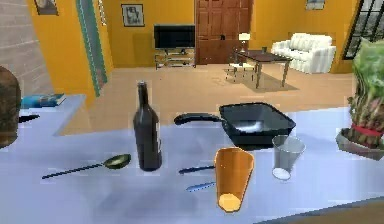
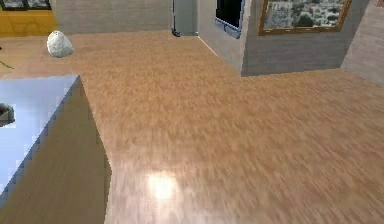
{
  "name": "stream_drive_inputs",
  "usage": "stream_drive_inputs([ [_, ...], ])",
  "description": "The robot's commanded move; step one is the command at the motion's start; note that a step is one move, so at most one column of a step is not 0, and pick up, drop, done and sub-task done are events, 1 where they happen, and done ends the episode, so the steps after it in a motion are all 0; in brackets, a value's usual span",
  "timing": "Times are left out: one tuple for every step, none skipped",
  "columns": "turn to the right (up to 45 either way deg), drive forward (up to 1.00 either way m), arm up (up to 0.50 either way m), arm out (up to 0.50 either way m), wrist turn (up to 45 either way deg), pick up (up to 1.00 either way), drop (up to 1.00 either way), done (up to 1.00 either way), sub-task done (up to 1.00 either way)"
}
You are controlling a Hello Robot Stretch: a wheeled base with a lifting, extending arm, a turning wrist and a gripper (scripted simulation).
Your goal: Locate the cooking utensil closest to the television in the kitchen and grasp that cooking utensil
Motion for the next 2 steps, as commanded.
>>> stream_drive_inputs([
  [45.0, 0.0, 0.0, 0.0, 0.0, 0.0, 0.0, 0.0, 0.0],
  [45.0, 0.0, 0.0, 0.0, 0.0, 0.0, 0.0, 0.0, 0.0],
])
